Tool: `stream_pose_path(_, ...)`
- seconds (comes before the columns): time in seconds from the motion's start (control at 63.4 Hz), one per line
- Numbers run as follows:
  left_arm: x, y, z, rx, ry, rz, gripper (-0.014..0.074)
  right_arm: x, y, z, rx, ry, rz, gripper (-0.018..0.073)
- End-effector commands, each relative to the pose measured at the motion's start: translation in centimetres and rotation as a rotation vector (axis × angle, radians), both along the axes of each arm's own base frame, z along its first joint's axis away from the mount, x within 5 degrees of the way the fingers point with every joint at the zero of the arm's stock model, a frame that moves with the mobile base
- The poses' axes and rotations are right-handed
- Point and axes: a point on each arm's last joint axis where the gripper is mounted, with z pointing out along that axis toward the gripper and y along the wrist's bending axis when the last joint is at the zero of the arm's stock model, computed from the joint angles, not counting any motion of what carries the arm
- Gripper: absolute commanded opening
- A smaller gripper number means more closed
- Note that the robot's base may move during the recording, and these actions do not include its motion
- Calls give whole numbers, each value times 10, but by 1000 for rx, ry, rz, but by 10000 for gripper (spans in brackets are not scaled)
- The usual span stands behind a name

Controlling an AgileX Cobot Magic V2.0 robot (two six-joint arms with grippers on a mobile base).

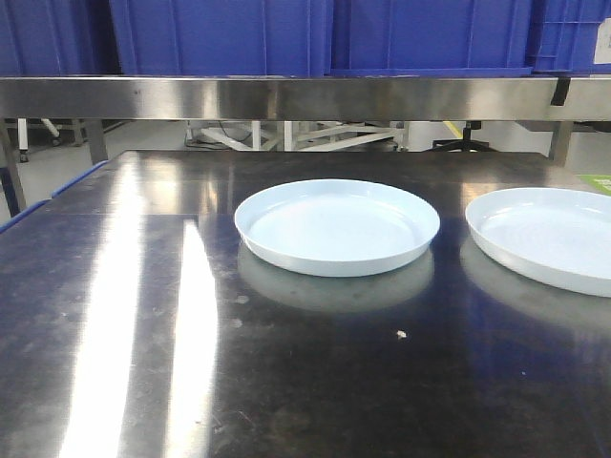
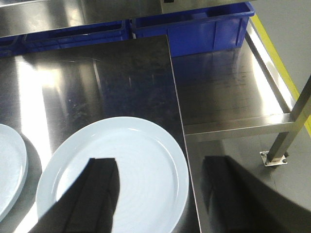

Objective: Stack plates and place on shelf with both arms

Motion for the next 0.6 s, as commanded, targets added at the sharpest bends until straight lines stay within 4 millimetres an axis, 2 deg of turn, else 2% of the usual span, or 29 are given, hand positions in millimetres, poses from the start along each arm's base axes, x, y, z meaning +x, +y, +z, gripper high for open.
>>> stream_pose_path(0.0,-11,2,4,-30,-115,-11,88,3,0,20,-25,-115,8,486)
stream_pose_path(0.284,-43,10,-34,-41,-150,-14,88,3,0,20,-25,-114,8,486)
stream_pose_path(0.394,-50,12,-35,-51,-180,-14,88,3,0,20,-25,-113,7,486)
stream_pose_path(0.583,-51,12,-34,-52,-186,-15,86,3,0,20,-25,-113,7,486)
